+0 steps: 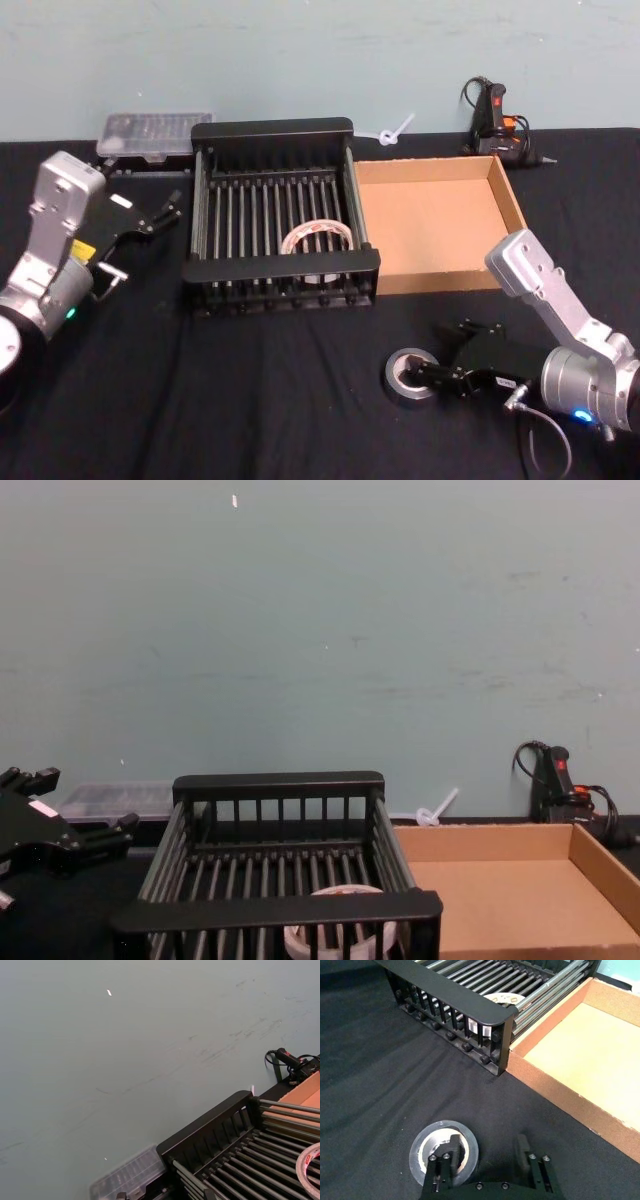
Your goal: Pick up the white tape and place it into the black box , Pick up the silver tape and place it into the brown box.
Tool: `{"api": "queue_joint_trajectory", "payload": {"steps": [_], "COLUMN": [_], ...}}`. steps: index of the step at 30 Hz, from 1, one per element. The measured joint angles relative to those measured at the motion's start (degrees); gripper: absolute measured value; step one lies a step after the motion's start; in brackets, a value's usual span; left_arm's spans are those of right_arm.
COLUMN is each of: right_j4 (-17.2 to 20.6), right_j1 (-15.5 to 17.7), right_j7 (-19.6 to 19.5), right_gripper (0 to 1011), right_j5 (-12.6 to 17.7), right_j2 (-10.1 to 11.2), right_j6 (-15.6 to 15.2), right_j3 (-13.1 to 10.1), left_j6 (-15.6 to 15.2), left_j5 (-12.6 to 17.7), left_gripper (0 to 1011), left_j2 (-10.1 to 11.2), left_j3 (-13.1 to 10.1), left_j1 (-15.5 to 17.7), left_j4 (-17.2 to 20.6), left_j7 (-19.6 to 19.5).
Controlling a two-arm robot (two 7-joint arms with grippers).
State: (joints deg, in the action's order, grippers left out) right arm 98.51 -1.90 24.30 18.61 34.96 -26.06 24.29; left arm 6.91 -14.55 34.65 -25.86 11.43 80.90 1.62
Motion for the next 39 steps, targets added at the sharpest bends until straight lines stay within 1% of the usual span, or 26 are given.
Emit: {"api": "queue_joint_trajectory", "payload": {"steps": [3,4,5,6,7,8,9,10,11,13,15,19,33,39], "right_j4": [0.0,0.0,0.0,0.0,0.0,0.0,0.0,0.0,0.0,0.0,0.0,0.0,0.0,0.4], "right_j1": [0.0,0.0,0.0,0.0,0.0,0.0,0.0,0.0,0.0,0.0,0.0,0.0,0.1,0.6], "right_j7": [0.0,0.0,0.0,0.0,0.0,0.0,0.0,0.0,0.0,0.0,0.0,0.0,-0.1,-0.6], "right_gripper": [684,622,604,541,529,481,460,460,397,358,255,161,157,158], "right_j5": [0.0,0.0,0.0,0.0,0.0,0.0,0.0,0.0,0.0,0.0,0.0,0.0,0.0,0.1], "right_j2": [0.0,0.0,0.0,0.0,0.0,0.0,0.0,0.0,0.0,0.0,0.0,0.0,0.0,-0.2], "right_j6": [0.0,0.0,0.0,0.0,0.0,0.0,0.0,0.0,0.0,0.0,0.0,0.0,0.2,1.2], "right_j3": [0.0,0.0,0.0,0.0,0.0,0.0,0.0,0.0,0.0,0.0,0.0,0.0,0.0,-0.9], "left_j6": [0.0,0.0,0.0,0.0,0.0,0.0,0.0,0.0,0.0,0.0,0.0,0.0,0.0,0.0], "left_j5": [0.0,0.0,0.0,0.0,0.0,0.0,0.0,0.0,0.0,0.0,0.0,0.0,0.0,0.0], "left_gripper": [1001,1001,1002,1001,1001,1001,1001,1001,1001,1001,1001,1001,1001,1001], "left_j2": [0.0,0.0,0.0,0.0,0.0,0.0,0.0,0.0,0.0,0.0,0.0,0.0,0.0,0.0], "left_j3": [0.0,0.0,0.0,0.0,0.0,0.0,0.0,0.0,0.0,0.0,0.0,0.0,0.0,0.0], "left_j1": [0.0,0.0,0.0,0.0,0.0,0.0,0.0,0.0,0.0,0.0,0.0,0.0,0.0,0.0], "left_j4": [0.0,0.0,0.0,0.0,0.0,0.0,0.0,0.0,0.0,0.0,0.0,0.0,0.0,0.0], "left_j7": [0.0,0.0,0.0,0.0,0.0,0.0,0.0,0.0,0.0,0.0,0.0,0.0,0.0,0.0]}}
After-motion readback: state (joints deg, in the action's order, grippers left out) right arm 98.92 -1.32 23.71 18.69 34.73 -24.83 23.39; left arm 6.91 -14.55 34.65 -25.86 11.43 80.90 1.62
